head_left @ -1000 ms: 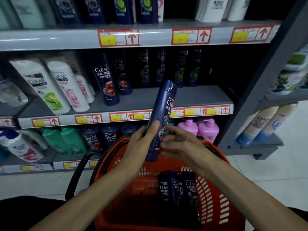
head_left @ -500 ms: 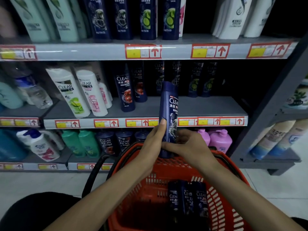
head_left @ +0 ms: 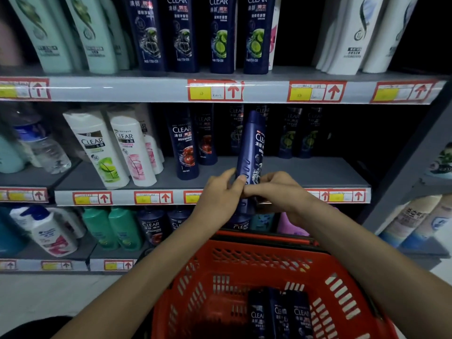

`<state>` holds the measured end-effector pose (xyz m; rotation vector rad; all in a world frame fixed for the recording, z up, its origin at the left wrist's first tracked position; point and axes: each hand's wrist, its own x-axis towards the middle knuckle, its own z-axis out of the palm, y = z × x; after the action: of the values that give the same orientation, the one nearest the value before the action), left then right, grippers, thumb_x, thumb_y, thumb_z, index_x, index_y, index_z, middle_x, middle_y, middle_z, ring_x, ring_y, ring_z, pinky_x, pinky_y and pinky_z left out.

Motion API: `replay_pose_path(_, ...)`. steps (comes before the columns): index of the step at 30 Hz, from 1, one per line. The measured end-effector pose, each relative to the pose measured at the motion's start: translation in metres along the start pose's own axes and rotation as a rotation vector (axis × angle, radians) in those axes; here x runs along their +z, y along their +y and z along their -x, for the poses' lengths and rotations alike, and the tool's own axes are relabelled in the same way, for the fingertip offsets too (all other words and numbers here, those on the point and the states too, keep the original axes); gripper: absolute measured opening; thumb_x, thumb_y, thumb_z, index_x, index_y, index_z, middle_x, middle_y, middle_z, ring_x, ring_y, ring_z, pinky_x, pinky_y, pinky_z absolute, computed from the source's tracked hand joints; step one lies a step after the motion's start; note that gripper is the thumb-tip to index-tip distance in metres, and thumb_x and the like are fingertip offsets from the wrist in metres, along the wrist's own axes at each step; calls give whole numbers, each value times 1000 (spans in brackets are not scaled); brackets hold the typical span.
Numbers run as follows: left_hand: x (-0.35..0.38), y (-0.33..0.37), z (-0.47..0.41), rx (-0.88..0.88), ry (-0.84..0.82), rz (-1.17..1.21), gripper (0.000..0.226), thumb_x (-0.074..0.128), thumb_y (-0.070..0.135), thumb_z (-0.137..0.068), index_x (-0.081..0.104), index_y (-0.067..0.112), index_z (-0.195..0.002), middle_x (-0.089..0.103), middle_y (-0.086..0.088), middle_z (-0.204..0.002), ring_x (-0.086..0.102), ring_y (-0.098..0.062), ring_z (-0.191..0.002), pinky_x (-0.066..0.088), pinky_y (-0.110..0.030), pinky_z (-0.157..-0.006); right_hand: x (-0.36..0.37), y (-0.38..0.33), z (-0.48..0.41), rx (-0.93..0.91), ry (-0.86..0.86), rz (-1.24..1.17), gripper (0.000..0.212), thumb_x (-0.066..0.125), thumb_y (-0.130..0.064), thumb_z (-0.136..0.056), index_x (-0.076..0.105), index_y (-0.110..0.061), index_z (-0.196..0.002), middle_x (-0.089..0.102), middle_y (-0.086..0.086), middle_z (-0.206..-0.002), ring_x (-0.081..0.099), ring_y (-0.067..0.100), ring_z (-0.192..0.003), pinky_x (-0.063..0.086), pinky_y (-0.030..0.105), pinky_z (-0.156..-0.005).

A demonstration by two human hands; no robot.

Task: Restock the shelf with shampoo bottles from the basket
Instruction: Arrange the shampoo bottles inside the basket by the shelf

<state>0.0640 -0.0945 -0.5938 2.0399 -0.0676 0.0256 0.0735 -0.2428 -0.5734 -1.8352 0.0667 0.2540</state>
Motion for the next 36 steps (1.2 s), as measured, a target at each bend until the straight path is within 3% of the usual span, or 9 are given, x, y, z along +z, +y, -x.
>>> replay_pose_path(5,-11,1,-29,-16,-1,-33,46,49,24,-101,50,28,-147,72,-14,-106,69,-25,-98,55,-42,-93,8,-2,-52,-72,171,135,26,91,-26,-61,68,-17,-69,70,2,-70,65,18,-67,58,37,-66)
replay_pose_path(11,-13,-16,-69,-17,-28,33,70,49,-5,-87,51,33,-146,75,2,-91,67,-15,-76,56,-33,-73,16,1,-100,-160,413,349,55,93,-41,-61,60,-14,-97,71,-2,-94,68,19,-86,57,35,-74)
replay_pose_path(14,-8,-22,-90,-57,-33,156,67,57,3,-90,45,31,-150,71,1,-84,61,-9,-69,49,-26,-70,21,8,-123,-216,496,369,63,91,-41,-64,53,-18,-109,66,-1,-105,65,20,-95,55,35,-79)
replay_pose_path(17,1,-24,-111,-95,-14,283,65,61,30,-84,49,32,-148,69,7,-119,63,-10,-109,48,-33,-103,29,15,-145,-289,564,386,57,85,-41,-71,52,-18,-111,63,4,-109,63,25,-95,55,40,-79)
replay_pose_path(20,11,-27,-126,-90,21,372,51,64,28,-92,49,29,-141,66,16,-103,58,4,-96,44,-15,-89,38,22,-168,-331,622,391,40,78,-32,-82,51,-14,-106,59,6,-109,61,29,-95,51,40,-74)
replay_pose_path(21,14,-29,-132,-87,37,389,63,66,30,-94,40,25,-151,66,15,-109,57,4,-98,42,-14,-89,40,24,-175,-330,639,390,36,77,-28,-85,50,-13,-103,58,7,-109,61,30,-94,49,39,-72)
replay_pose_path(24,22,-38,-145,-88,59,382,87,71,44,-88,26,22,-159,55,-2,-145,51,-14,-132,37,-31,-114,45,28,-192,-322,675,408,36,76,-28,-88,43,-14,-93,56,9,-106,60,30,-92,42,35,-67)
replay_pose_path(29,27,-45,-152,-74,83,348,108,69,60,-65,26,26,-158,55,-11,-144,52,-20,-133,38,-41,-116,42,28,-199,-324,642,459,44,79,-36,-85,44,-12,-96,53,9,-108,56,26,-90,44,36,-71)
replay_pose_path(36,19,-42,-149,-81,46,333,76,67,30,-95,27,22,-159,49,0,-147,44,-10,-134,32,-20,-103,39,21,-189,-280,540,466,35,70,-21,-92,45,-8,-112,52,15,-121,59,35,-107,49,40,-81)
